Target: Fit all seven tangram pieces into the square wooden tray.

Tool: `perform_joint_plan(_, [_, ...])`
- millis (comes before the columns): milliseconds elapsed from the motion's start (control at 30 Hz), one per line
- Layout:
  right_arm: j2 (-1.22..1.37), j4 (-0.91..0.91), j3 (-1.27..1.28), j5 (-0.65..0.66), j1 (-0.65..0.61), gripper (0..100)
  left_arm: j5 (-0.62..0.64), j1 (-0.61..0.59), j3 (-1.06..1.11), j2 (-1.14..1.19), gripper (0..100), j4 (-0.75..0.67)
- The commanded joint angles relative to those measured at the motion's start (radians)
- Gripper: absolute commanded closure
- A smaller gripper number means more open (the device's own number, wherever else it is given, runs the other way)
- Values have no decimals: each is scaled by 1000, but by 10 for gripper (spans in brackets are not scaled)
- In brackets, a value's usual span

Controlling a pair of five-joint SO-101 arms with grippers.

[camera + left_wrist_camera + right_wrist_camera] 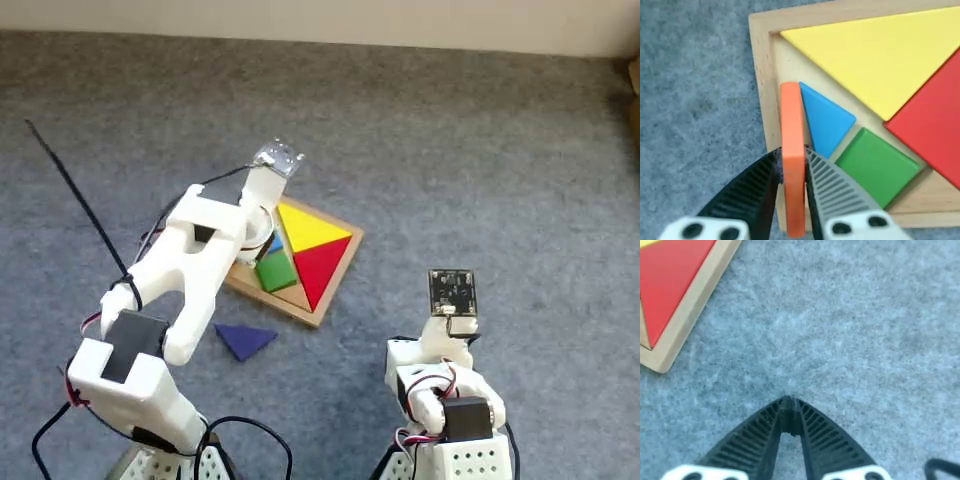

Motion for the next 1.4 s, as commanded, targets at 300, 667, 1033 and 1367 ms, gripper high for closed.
perform_joint_plan(300, [-18,5,104,9,5,991,57,120,-88,24,995,-17])
perform_joint_plan(667, [-18,5,104,9,5,991,55,101,-79,-48,992,-15])
perform_joint_plan(1033, [-18,5,104,9,5,991,100,71,-77,-58,870,-11])
perform_joint_plan(1367, [-18,5,104,9,5,991,104,82,-82,-81,870,23])
